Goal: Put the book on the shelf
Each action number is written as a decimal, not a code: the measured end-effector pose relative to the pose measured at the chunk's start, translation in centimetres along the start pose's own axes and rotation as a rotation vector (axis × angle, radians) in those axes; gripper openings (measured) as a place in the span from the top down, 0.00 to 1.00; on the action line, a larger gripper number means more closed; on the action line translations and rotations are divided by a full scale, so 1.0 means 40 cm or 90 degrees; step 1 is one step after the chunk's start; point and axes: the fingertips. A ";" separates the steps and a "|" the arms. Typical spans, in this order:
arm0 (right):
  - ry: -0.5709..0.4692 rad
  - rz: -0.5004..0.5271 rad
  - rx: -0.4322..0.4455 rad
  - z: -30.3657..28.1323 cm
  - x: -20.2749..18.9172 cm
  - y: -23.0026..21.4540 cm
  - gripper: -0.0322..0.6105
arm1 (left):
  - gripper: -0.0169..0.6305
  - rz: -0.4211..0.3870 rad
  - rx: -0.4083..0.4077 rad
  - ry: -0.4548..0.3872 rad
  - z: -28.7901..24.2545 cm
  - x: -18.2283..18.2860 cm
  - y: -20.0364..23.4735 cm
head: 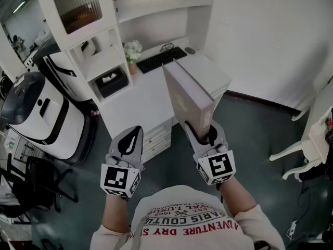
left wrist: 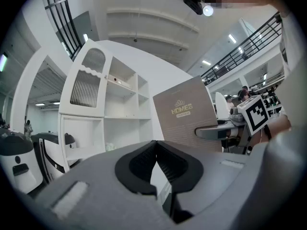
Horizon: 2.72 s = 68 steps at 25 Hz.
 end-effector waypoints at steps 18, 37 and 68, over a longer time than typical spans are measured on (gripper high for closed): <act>0.001 -0.028 -0.009 -0.005 -0.036 -0.083 0.68 | 0.97 0.011 -0.007 0.017 -0.069 -0.024 -0.021; 0.000 -0.023 0.016 -0.393 -0.113 -0.386 0.68 | 0.97 0.043 -0.006 0.019 -0.543 -0.079 0.133; -0.166 0.019 0.256 -0.964 0.183 -0.525 0.68 | 0.97 -0.082 0.269 -0.039 -0.807 0.174 0.373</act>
Point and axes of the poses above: the fingertips, and each gripper's own axes: z backward along the fingers, y to its left, x out of its top, and after that the axes turned 3 degrees about z, right-handed
